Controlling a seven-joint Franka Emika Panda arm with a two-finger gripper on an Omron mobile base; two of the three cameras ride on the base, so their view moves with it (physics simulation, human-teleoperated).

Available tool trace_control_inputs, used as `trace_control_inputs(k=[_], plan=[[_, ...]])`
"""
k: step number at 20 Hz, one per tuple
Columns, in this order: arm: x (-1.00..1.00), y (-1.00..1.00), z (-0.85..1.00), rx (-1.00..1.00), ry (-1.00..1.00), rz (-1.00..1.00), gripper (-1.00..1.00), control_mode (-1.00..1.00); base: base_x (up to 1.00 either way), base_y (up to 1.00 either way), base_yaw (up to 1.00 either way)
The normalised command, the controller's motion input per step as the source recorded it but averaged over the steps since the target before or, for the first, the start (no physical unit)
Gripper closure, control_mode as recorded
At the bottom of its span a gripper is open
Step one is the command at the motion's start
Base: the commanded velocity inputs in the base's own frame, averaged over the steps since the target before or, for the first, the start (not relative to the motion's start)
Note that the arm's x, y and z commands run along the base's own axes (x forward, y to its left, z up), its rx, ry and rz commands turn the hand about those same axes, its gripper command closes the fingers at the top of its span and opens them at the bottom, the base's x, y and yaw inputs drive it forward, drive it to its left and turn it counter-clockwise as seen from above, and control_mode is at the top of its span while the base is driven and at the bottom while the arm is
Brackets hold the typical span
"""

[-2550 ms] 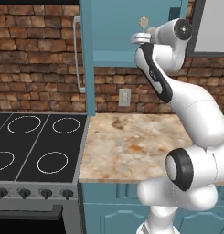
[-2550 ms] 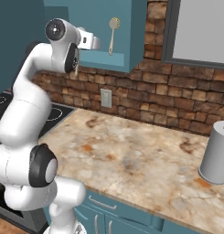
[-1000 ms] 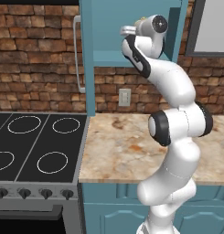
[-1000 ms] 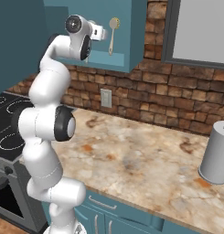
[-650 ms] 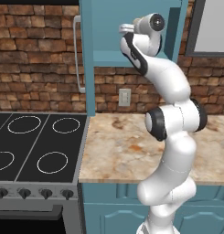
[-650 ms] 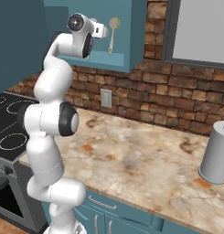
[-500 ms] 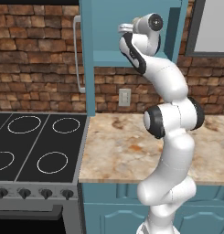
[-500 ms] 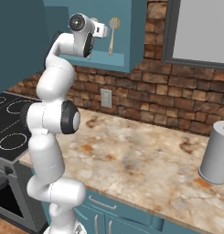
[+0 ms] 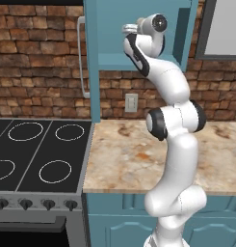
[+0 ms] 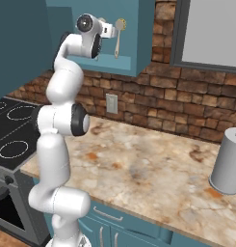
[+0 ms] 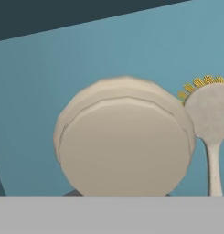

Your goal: Pick up the dish brush and dish brush from the sink, and place them back in the cabinet, and close the cabinet door.

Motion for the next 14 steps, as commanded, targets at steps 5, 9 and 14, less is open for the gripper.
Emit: trace_control_inputs(k=[5,9,14], plan=[[0.26,0.0,-0.04,0.0,0.0,0.0,1.0,-1.0,0.0,0.0,0.0],[0.24,0.0,-0.1,0.0,0.0,0.0,1.0,-1.0,0.0,0.0,0.0],[0.21,0.0,-0.16,0.0,-0.02,0.0,1.0,-1.0,0.0,0.0,0.0]])
